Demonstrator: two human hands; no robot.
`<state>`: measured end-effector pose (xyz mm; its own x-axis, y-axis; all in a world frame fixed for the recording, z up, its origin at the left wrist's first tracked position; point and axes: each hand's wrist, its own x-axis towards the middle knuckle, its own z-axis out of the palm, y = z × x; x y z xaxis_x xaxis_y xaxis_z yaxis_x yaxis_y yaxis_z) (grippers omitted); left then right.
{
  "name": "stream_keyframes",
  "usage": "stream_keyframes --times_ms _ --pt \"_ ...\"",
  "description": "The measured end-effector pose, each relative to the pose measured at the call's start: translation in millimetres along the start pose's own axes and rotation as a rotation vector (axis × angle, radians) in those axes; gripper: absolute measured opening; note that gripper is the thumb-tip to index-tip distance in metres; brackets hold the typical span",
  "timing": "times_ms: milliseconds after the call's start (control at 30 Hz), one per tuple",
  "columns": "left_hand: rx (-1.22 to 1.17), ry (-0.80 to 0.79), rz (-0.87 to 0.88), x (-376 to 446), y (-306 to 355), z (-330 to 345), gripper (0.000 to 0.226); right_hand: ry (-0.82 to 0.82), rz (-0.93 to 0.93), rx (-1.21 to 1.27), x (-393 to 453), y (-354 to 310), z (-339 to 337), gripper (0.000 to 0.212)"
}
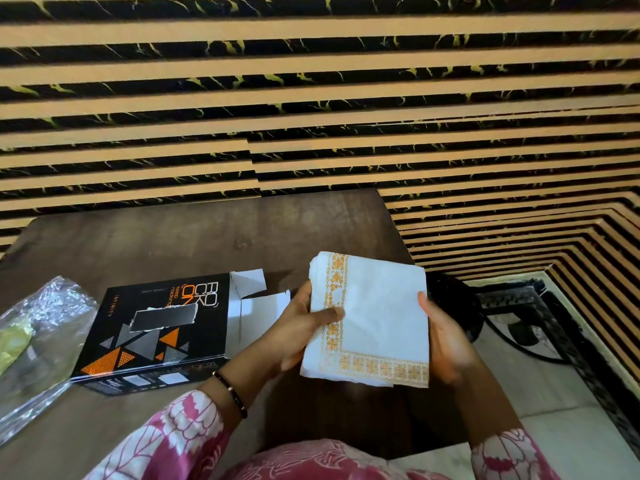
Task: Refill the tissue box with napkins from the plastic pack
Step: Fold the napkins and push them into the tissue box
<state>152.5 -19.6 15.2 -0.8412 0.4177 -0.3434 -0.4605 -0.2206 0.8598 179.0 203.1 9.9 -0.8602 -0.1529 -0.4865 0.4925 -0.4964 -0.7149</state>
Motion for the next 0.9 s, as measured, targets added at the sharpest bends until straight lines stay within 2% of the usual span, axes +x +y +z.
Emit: stream_keyframes --times_ms 133,167,200,233,267,300,367,400,500,533,633,733,833,900 --pt "-0.049 -0.145 0.053 -8 22 -1 0.049 0.011 -0.129 0.247 -9 -9 2 0.053" --pt "-0.040 -0.189 0.063 -9 27 0 0.051 0.116 -0.079 0.221 -8 -7 10 0.047" --pt "-0.036 -0.225 0.065 -10 32 1 0.052 0.124 -0.085 0.181 -8 1 1 0.041" --pt "-0.032 -0.251 0.063 -10 35 2 0.052 0.251 -0.179 0.191 -6 2 -12 0.038" --pt "-0.023 -0.266 0.060 -10 38 3 0.052 0.464 -0.165 0.129 6 1 -14 0.039" --pt "-0.005 -0.266 0.063 -10 39 4 0.052 0.566 -0.199 0.057 13 1 -12 0.044" --pt "0.050 -0.209 0.078 -9 41 2 0.050 0.367 -0.093 -0.001 15 -3 10 0.052" --pt "0.079 -0.154 0.086 -8 41 0 0.047 0.264 -0.012 0.092 21 -5 22 0.057" --pt "0.132 0.000 0.119 -5 40 -8 0.038 -0.126 -0.055 0.085 15 -10 18 0.072" --pt "0.149 0.040 0.130 -4 39 -10 0.037 -0.190 -0.054 0.034 16 -9 15 0.074" --pt "0.245 0.123 0.163 -4 37 -15 0.038 -0.233 -0.015 -0.170 20 -9 15 0.076" --pt "0.315 0.147 0.126 -6 36 -18 0.036 -0.169 0.019 -0.408 24 -7 15 0.088" --pt "0.357 0.087 0.005 -9 36 -24 0.030 -0.149 0.057 -0.365 23 -8 14 0.078" --pt "0.327 0.020 -0.077 -12 38 -29 0.033 -0.212 0.081 -0.304 20 -12 12 0.080"
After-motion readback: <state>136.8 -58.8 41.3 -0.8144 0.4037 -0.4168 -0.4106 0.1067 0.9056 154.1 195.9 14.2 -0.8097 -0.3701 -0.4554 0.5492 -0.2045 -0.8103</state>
